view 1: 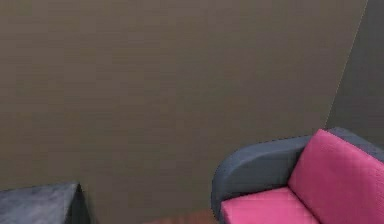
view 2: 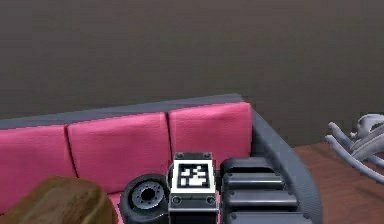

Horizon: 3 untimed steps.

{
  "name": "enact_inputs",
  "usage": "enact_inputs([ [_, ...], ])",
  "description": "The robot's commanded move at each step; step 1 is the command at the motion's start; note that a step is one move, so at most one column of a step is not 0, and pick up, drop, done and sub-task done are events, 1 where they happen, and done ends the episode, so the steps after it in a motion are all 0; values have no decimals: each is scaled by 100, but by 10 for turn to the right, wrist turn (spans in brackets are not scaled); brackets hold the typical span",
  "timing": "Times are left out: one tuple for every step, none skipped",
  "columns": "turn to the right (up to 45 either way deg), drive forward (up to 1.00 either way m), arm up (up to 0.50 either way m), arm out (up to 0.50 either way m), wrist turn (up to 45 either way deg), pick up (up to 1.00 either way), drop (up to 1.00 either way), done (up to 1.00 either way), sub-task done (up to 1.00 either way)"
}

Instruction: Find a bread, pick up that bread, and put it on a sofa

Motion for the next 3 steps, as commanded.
enact_inputs([
  [450,0,0,0,0,0,0,0,0],
  [90,0,0,0,0,0,0,0,0],
  [-450,0,0,0,0,0,0,0,0],
])
